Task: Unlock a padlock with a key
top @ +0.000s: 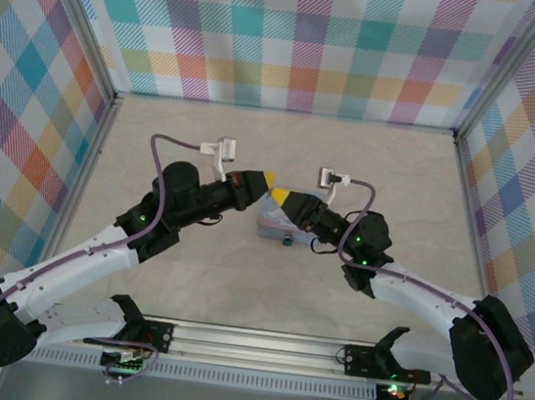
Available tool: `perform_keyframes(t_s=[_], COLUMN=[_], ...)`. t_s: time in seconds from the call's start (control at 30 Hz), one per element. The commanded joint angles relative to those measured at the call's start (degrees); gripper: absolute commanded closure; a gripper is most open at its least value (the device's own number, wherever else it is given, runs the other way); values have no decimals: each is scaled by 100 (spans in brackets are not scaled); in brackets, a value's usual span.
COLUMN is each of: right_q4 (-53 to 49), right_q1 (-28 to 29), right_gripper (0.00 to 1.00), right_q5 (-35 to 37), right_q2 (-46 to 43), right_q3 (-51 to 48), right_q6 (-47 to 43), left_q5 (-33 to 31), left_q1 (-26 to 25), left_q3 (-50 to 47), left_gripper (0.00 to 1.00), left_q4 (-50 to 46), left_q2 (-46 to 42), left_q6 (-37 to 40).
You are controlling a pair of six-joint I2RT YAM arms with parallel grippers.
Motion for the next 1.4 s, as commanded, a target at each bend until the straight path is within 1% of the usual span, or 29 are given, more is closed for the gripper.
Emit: perform_keyframes(t_s=[0.0, 0.07, 0.13, 0.2, 0.37, 0.6, 0.67, 0.77, 0.97, 1.03, 1.07, 1.1, 1.13, 1.17, 1.2, 1.23, 1.27, 1.33, 1.37], right_q4=[399, 400, 404, 449, 465, 492, 464, 417, 453, 325, 235, 141, 20, -143, -295, -408, -460, -491, -542], right_q1=[43, 43, 42, 41, 41, 43, 41, 52, 39, 43, 43, 43, 41, 43, 43, 43, 40, 39, 39], right_gripper=[62, 61, 54, 52, 64, 85, 90, 100, 100, 100, 100, 100, 100, 100, 93, 74, 64, 57, 57], right_q5=[117, 130, 184, 263, 226, 208, 224, 242, 269, 256, 234, 213, 189, 139, 105, 131, 197, 340, 342], right_q2=[23, 22, 16, 14, 29, 40, 40, 62, 85, 26, -26, -78, -127, -171, -223, -276, -336, -469, -530], right_q3=[156, 173, 173, 144, 191, 200, 205, 207, 156, 155, 154, 155, 165, 186, 208, 184, 146, 52, 49], right_q6=[27, 27, 57, 71, 71, 61, 54, 32, 29, -52, -120, -160, -234, -302, -352, -389, -401, -442, -484], left_q5=[-66, -64, -80, -102, -145, -148, -152, -174, -198, -244, -250, -250, -221, -193, -179, -187, -196, -215, -218], left_q1=[-131, -160, -185, -196, -222, -241, -257, -271, -287, -278, -277, -281, -276, -283, -284, -284, -284, -283, -279], left_q3=[-50, -48, -52, -74, -113, -149, -158, -177, -167, -164, -162, -158, -144, -108, -55, 7, 47, 71, 64], left_gripper=[100, 100, 100, 100, 100, 100, 100, 100, 100, 100, 97, 96, 100, 100, 100, 100, 100, 100, 100], left_q4=[270, 270, 270, 262, 247, 300, 321, 332, 256, 172, 143, 124, 112, 69, -4, -110, -179, -232, -230], left_q2=[37, 65, 61, 39, -13, -1, -3, -26, -114, -157, -180, -205, -219, -233, -232, -219, -216, -217, -217], left_q6=[7, 13, 20, 33, 38, 54, 47, 37, 80, 74, 86, 97, 139, 183, 220, 267, 313, 358, 350])
